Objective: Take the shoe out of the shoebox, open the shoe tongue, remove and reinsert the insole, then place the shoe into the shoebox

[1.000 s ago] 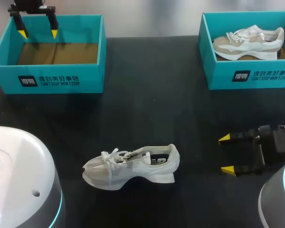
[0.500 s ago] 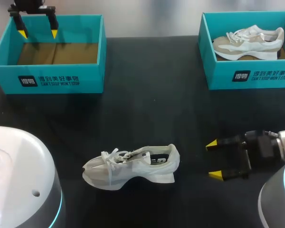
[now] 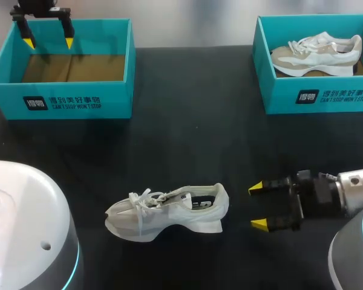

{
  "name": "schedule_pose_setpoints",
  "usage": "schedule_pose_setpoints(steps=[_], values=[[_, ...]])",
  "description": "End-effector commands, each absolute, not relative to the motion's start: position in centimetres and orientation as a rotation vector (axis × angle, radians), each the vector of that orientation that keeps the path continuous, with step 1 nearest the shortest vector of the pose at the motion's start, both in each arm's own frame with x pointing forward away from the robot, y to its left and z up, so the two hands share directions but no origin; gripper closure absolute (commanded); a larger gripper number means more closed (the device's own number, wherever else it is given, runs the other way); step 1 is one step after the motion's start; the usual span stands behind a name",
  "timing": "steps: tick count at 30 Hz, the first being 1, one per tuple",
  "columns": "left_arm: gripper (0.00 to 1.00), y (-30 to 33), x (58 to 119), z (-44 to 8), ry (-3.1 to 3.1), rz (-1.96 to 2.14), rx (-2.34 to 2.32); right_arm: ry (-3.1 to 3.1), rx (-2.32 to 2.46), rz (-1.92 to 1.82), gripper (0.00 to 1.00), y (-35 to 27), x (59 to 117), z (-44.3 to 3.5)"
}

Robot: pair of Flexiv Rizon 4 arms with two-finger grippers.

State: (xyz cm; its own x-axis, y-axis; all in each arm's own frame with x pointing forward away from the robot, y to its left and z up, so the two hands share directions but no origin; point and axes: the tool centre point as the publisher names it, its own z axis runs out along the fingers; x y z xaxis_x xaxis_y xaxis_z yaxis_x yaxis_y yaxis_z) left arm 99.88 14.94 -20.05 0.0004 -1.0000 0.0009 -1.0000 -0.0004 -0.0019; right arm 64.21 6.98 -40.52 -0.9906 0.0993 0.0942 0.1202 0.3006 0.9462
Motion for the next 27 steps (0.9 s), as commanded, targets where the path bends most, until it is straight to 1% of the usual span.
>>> schedule_pose_setpoints(steps=[1, 16, 27], values=[[0.0, 15.0, 99.9, -20.0, 2.221, -0.002, -2.221, -2.513, -0.232, -1.834, 0.0, 8.4, 64.5, -41.2], [0.0, 15.0, 99.9, -20.0, 2.221, -0.002, -2.221, -2.473, -0.202, -1.872, 0.0, 12.2, 64.4, -41.1], [0.0, 15.0, 99.9, -20.0, 2.221, -0.002, -2.221, -2.459, -0.198, -1.893, 0.0, 13.5, 64.3, -40.4]])
